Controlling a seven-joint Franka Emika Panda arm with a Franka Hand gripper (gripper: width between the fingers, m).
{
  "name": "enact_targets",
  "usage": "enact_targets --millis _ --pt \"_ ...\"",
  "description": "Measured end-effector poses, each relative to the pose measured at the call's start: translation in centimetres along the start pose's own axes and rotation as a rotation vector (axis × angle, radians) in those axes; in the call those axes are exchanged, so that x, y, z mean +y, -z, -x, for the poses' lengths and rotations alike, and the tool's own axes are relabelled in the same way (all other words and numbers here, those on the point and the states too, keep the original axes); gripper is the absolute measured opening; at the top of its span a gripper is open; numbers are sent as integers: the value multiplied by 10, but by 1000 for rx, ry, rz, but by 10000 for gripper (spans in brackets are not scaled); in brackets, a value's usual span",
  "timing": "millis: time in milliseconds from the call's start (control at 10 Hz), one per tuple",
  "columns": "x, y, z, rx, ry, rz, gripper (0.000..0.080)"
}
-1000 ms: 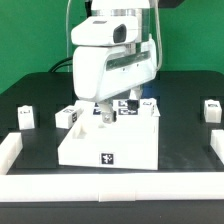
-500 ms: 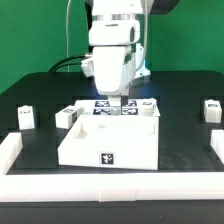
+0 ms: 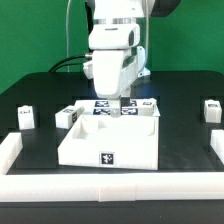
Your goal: Assemble one leg
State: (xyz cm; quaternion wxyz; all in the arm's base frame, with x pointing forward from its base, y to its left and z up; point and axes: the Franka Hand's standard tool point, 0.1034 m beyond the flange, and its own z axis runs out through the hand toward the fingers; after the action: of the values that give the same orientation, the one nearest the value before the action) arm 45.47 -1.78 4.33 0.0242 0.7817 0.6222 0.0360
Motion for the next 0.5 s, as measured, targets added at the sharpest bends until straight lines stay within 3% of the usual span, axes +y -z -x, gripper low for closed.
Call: enact_targets --millis 200,400,500 --pt "-22 -18 4 -1 45 -35 650" --pt "-29 -29 0 -5 95 -62 650" --pt "-26 -33 -2 -5 101 -63 650"
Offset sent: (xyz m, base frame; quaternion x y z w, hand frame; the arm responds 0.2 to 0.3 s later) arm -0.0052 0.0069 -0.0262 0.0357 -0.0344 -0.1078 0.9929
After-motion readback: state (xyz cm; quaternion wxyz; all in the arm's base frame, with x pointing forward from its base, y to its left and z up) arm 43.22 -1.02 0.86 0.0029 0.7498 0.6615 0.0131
